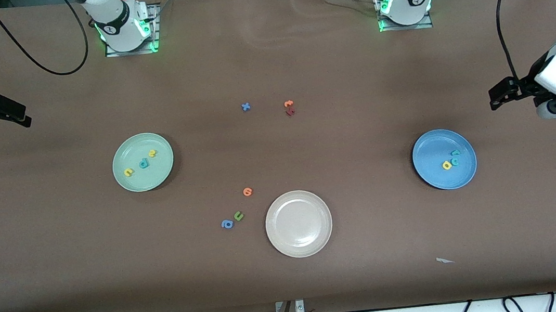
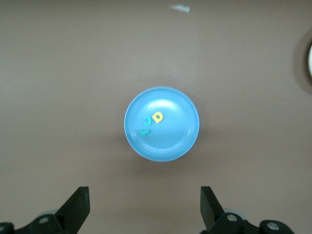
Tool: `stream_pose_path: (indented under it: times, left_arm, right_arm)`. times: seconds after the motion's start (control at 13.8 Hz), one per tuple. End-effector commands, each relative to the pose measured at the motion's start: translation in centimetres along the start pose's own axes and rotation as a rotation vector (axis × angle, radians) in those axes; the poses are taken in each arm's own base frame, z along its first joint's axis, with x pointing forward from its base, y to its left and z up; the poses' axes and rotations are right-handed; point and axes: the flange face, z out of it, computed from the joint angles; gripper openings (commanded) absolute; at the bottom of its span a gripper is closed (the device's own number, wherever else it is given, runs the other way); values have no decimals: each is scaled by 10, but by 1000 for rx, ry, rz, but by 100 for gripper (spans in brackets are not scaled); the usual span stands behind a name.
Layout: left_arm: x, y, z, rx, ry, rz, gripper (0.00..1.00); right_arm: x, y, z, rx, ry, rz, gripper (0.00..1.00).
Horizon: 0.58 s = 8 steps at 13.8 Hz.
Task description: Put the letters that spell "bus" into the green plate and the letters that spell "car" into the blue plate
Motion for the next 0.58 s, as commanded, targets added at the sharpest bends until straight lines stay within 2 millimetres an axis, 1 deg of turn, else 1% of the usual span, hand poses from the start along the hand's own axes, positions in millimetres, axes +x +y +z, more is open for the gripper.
stream_pose_path:
  times: [0.0,0.07,0.22,0.51]
  left_arm:
    - [1,4,-17,-53,20,13,100]
    - [-2,6,-18,-58,17,13,100]
    - [1,6,-13,-50,9,22,100]
    - [0,4,-15,-48,12,19,100]
  right_arm:
    - [-6,0,-7,12,4,-24,100]
    - [-7,1,-7,11,1,-23,100]
    - [-6,0,-7,3,4,-26,100]
    - [-5,-1,-10,1,7,-28,100]
